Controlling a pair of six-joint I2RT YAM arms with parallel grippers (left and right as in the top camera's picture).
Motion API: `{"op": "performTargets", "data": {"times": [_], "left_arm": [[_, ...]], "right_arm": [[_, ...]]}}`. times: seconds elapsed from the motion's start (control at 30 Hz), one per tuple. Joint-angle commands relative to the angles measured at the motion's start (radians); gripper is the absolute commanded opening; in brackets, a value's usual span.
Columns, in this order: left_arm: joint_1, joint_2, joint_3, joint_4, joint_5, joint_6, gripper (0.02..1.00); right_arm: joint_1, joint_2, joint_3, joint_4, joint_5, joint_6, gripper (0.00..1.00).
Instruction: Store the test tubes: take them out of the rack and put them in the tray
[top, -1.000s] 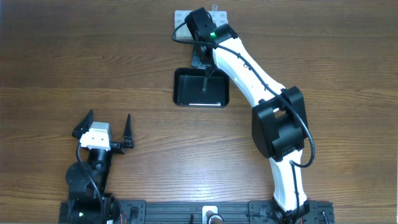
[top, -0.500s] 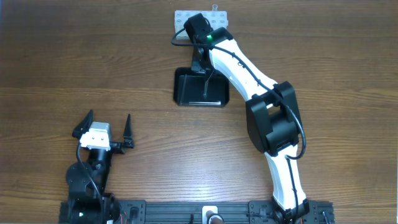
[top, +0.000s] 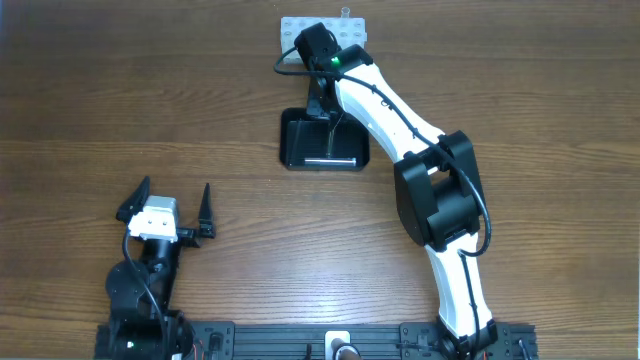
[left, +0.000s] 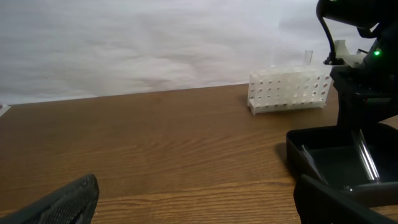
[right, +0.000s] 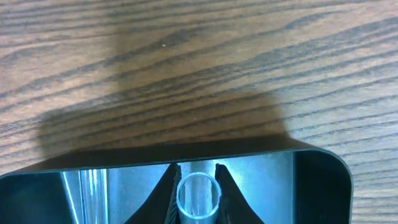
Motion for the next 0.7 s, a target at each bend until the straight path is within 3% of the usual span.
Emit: {"op": "performTargets", "data": {"times": [0.03,0.7], "left_arm": [[0.005,-0.008,-0.005,-0.002,0.014,0.011,1.000],[0.005,-0.008,-0.005,-0.002,0.014,0.011,1.000]], "right_arm": [[0.007,0.013,0.007,-0.014,-0.028,0.004,0.012],[0.022,0.013,0.007,-0.052,-0.037,0.003,0.012]]}}
